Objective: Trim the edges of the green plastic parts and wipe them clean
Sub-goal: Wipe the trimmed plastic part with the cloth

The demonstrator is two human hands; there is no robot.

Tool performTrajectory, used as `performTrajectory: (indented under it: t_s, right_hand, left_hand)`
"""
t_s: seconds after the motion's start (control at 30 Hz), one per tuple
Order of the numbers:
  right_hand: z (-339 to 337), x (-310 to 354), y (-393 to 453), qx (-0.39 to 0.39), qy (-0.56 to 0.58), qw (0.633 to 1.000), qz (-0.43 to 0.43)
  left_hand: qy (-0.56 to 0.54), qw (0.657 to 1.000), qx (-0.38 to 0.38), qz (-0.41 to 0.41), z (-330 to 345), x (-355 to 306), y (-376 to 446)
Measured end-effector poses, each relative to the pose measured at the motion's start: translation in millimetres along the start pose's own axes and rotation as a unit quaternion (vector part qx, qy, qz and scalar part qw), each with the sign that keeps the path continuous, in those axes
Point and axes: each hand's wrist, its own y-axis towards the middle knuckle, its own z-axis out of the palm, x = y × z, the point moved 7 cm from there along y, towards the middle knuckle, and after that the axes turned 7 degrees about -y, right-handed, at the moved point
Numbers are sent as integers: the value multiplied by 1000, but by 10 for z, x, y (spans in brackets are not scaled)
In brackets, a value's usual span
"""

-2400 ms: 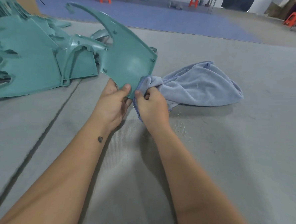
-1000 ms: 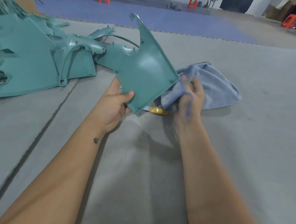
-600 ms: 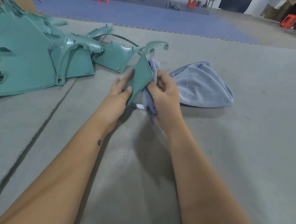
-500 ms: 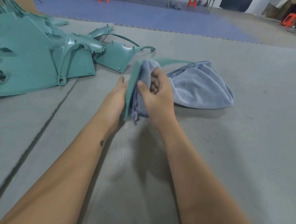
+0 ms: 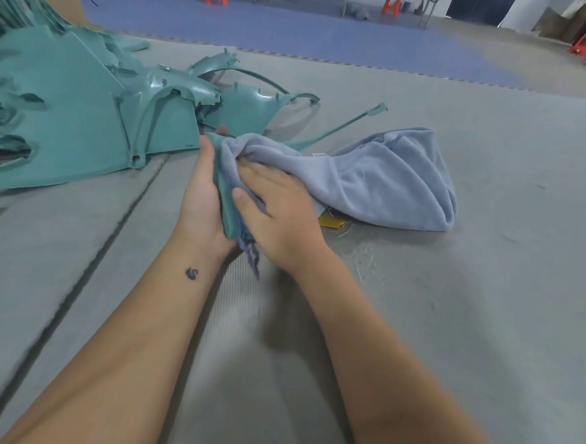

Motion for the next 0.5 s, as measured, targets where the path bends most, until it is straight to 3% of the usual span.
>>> performTrajectory:
  t_s: [0.1,0.2,0.4,0.5]
  right_hand:
    - [-4,-287,54,45,-165,982,85]
    - [-32,-591,46,73,-213,959,171]
    - [-206,-464,91,-27,-177,978,105]
    - [-241,-352,62,-26,-160,982,98]
  left_hand:
    - [68,998,9,12,43,87,31]
    - [133,988,42,71,71,48,28]
    - [129,988,48,76,30,18,81]
    - [138,989,8,51,-25,29,92]
